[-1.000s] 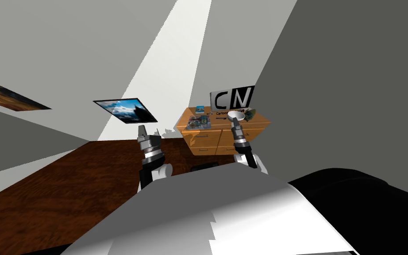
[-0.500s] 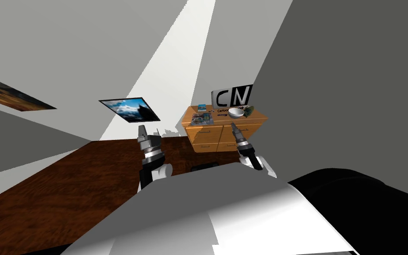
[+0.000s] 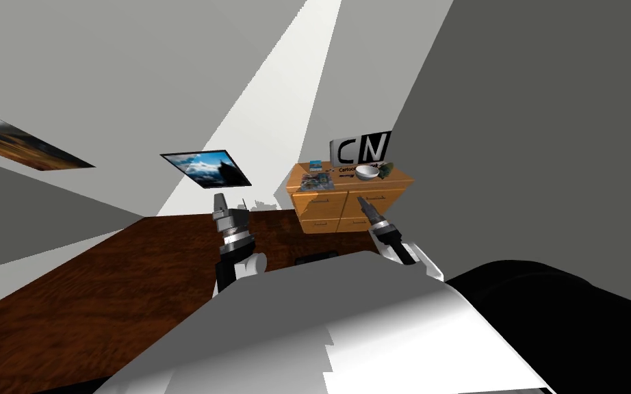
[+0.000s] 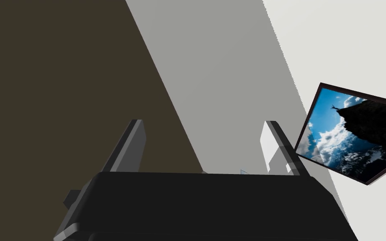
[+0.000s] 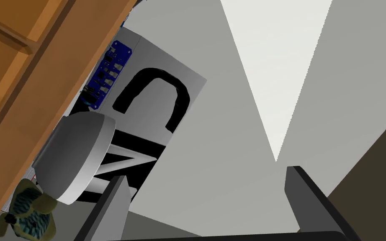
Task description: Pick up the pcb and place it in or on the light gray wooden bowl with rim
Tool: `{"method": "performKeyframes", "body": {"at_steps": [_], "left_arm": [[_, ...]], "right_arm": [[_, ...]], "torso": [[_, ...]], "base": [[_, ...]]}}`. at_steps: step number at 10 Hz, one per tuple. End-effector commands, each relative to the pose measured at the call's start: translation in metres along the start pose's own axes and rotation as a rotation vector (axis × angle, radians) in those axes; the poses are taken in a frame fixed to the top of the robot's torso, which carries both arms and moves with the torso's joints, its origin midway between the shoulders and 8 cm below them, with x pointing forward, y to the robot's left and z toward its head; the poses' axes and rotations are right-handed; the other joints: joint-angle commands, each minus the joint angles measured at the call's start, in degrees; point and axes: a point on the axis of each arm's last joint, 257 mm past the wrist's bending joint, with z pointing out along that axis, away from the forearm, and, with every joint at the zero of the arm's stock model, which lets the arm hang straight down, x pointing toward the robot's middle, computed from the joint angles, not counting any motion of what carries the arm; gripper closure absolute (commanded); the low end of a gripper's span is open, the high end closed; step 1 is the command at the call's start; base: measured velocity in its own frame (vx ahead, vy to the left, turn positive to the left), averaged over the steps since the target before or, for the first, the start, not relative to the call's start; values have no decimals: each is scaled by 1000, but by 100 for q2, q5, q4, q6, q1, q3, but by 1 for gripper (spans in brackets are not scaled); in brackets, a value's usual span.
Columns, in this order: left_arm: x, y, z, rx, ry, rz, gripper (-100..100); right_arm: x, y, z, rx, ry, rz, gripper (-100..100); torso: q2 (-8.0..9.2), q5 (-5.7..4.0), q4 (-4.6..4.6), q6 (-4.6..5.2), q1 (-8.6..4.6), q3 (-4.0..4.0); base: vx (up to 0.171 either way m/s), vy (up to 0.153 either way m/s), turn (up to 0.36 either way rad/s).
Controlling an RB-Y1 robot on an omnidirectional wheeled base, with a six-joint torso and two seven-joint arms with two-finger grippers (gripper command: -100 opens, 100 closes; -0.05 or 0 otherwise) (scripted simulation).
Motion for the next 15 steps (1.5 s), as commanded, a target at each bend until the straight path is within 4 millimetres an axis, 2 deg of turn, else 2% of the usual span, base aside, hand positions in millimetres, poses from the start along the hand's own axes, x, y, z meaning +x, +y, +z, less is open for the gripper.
{"method": "performKeyframes", "body": {"at_steps": [1, 2, 3, 4, 5, 6, 7, 8, 9, 10, 11, 12, 13, 14, 15], "left_arm": [[0, 0, 0, 0, 0, 0, 0], [0, 0, 0, 0, 0, 0, 0], [0, 0, 0, 0, 0, 0, 0], [0, 0, 0, 0, 0, 0, 0], [0, 0, 0, 0, 0, 0, 0], [0, 0, 0, 0, 0, 0, 0], [0, 0, 0, 0, 0, 0, 0], [0, 0, 0, 0, 0, 0, 0], [0, 0, 0, 0, 0, 0, 0], [0, 0, 0, 0, 0, 0, 0], [0, 0, 0, 0, 0, 0, 0], [0, 0, 0, 0, 0, 0, 0], [0, 0, 0, 0, 0, 0, 0], [0, 0, 0, 0, 0, 0, 0], [0, 0, 0, 0, 0, 0, 0]], "right_arm": [[4, -20, -9, 36, 53, -70, -100], [5, -39, -18, 73, 91, -124, -100], [5, -39, -17, 66, 106, -139, -100], [5, -59, -27, 102, 148, -200, -100], [4, -59, -26, 97, 158, -210, -100], [3, -79, -37, 133, 200, -271, -100], [2, -79, -36, 126, 212, -284, -100], [-1, -99, -47, 161, 256, -349, -100], [-2, -98, -46, 155, 268, -362, -100], [-7, -119, -58, 191, 309, -425, -100], [-9, -118, -56, 181, 325, -443, -100], [-15, -138, -68, 216, 367, -508, -100], [-17, -138, -66, 205, 383, -527, -100], [-26, -158, -79, 240, 423, -592, -100], [-29, -157, -76, 228, 440, -613, -100]], "torso": [[0, 0, 0, 0, 0, 0], [1, 0, 0, 0, 3, 0], [7, 1, 1, 0, 10, 4], [3, 2, 1, 0, 11, 2], [3, 3, 0, 0, 16, 1], [-2, 2, 0, 0, 7, -1], [-5, 1, -1, -1, 3, -3], [-8, 0, -1, -1, -1, -4], [-10, 0, -2, 0, 4, -6], [-14, 1, -3, -1, 1, -8], [-16, 1, -3, -1, 6, -9], [-17, 1, -3, -1, 2, -10], [-15, 1, -3, -1, 5, -9], [-17, 0, -3, -1, -2, -10], [-19, 0, -4, -2, 3, -11]], "base": [[-49, 85, 5], [-70, 110, 6], [-54, 105, -4], [-52, 120, 13], [-36, 89, 0], [-31, 83, 19], [-26, 71, 4], [-21, 92, 24], [-10, 82, 2], [-5, 96, 26], [-5, 79, 7], [-12, 93, 29], [-6, 69, 3], [-4, 89, 31], [1, 77, 9]]}}
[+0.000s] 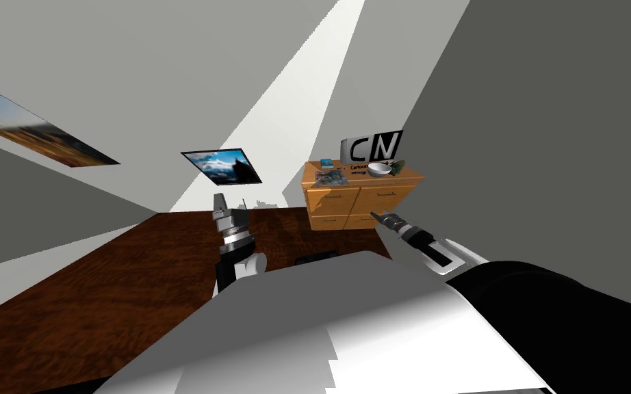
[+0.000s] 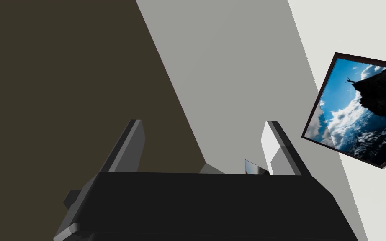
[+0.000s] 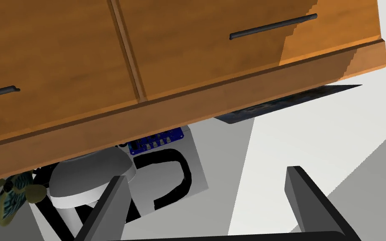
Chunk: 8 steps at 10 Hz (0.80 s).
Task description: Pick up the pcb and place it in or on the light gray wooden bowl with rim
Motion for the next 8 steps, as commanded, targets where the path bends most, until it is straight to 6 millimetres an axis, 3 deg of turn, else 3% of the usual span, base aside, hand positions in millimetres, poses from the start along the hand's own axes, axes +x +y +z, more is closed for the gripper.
{"method": "performKeyframes", "body": {"at_steps": [1, 2, 3, 4, 5, 6, 7, 8], "left_arm": [[0, 0, 0, 0, 0, 0, 0], [0, 0, 0, 0, 0, 0, 0], [0, 0, 0, 0, 0, 0, 0], [0, 0, 0, 0, 0, 0, 0], [0, 0, 0, 0, 0, 0, 0], [0, 0, 0, 0, 0, 0, 0], [0, 0, 0, 0, 0, 0, 0], [0, 0, 0, 0, 0, 0, 0]], "right_arm": [[6, -25, -9, 31, 56, -90, -100], [3, -25, -8, 21, 65, -112, -100], [7, -48, -16, 52, 107, -179, -100], [2, -49, -14, 42, 117, -204, -100], [5, -71, -22, 73, 156, -268, -100], [0, -71, -20, 61, 166, -296, -100], [1, -93, -28, 90, 204, -359, -100], [-4, -93, -26, 80, 212, -381, -100]], "torso": [[0, 0, 0, 0, 0, 0], [0, 0, 0, 1, 3, 0], [-2, -1, 0, -1, -2, -1], [-5, -1, -1, -1, -2, -3], [-6, -1, -1, 0, -4, -4], [-14, -2, -3, -2, -3, -8], [-12, -1, -3, 0, -4, -7], [-13, -1, -3, -1, -2, -7]], "base": [[6, 83, 28], [7, 68, 5], [14, 74, 38], [18, 64, 16], [40, 70, 34], [29, 64, 21], [34, 74, 45], [30, 60, 13]]}}
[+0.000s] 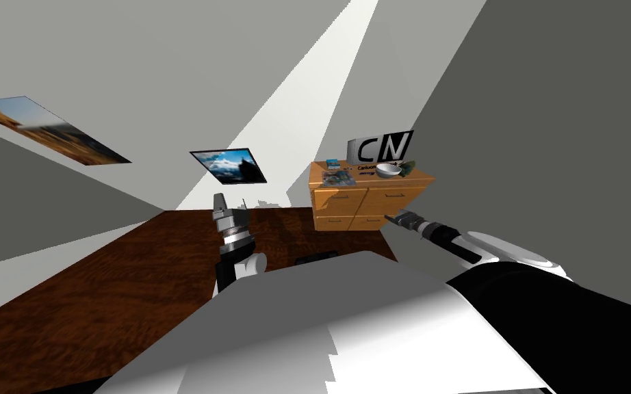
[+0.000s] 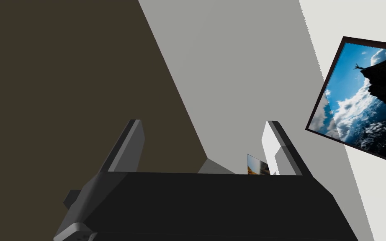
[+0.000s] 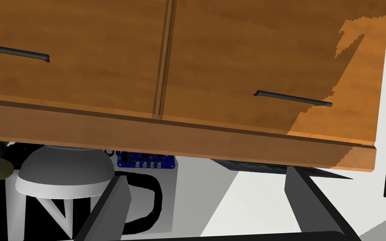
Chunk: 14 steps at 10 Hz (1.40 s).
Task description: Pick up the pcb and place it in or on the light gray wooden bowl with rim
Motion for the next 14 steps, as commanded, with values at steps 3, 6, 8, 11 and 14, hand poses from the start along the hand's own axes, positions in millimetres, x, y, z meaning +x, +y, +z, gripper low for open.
{"method": "performKeyframes", "body": {"at_steps": [3, 6, 8, 11, 14], "left_arm": [[0, 0, 0, 0, 0, 0, 0], [0, 0, 0, 0, 0, 0, 0], [0, 0, 0, 0, 0, 0, 0], [0, 0, 0, 0, 0, 0, 0], [0, 0, 0, 0, 0, 0, 0]], "right_arm": [[-5, -26, -1, 11, 55, -127, -100], [-6, -68, -9, 42, 135, -290, -100], [-11, -88, -11, 50, 173, -379, -100], [-25, -107, -11, 47, 212, -487, -100], [-36, -137, -15, 53, 279, -636, -100]], "torso": [[0, -2, 0, 0, -6, 0], [-9, -1, -2, 0, -7, -5], [-14, -2, -3, 0, -7, -8], [-25, -2, -5, -1, -7, -14], [-22, -4, -6, 0, -15, -14]], "base": [[27, 38, 20], [58, 45, 45], [70, 40, 46], [85, 31, 41], [91, 15, 54]]}}
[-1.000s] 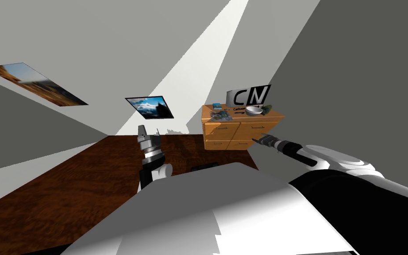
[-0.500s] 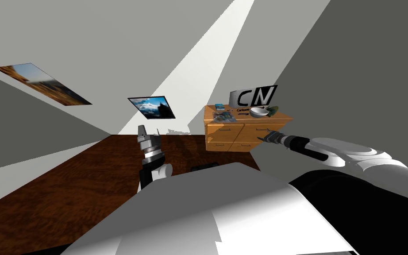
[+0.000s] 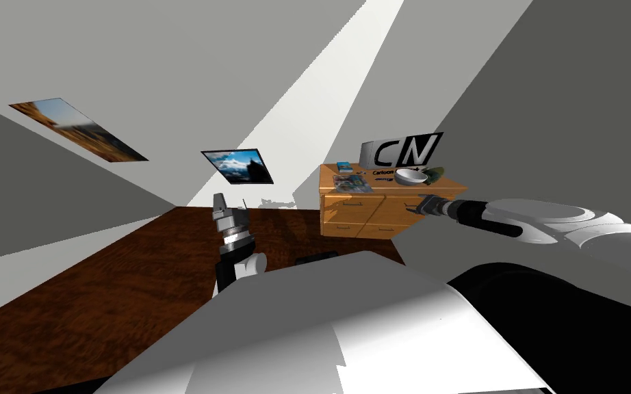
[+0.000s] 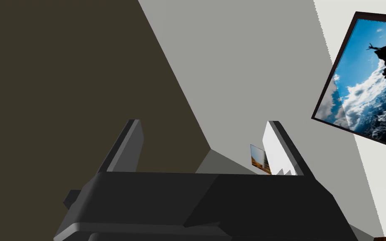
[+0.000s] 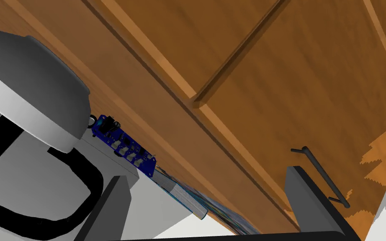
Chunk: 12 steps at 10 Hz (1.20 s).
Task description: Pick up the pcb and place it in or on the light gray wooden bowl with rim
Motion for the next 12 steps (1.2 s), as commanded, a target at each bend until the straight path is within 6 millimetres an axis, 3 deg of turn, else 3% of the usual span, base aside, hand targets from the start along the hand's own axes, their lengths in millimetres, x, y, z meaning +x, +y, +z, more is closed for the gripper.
{"method": "performKeyframes", "body": {"at_steps": [1, 9, 12], "left_arm": [[0, 0, 0, 0, 0, 0, 0], [0, 0, 0, 0, 0, 0, 0], [0, 0, 0, 0, 0, 0, 0]], "right_arm": [[-1, -9, 1, -2, 15, -52, -100], [1, -68, -3, -41, 157, -411, -100], [14, -69, -6, -99, 215, -517, -100]], "torso": [[0, 0, 0, 0, 0, 0], [-25, -5, -7, -1, -15, -16], [-27, -7, -8, 0, -14, -17]], "base": [[90, 3, 40], [140, -16, 72], [167, -33, 77]]}}
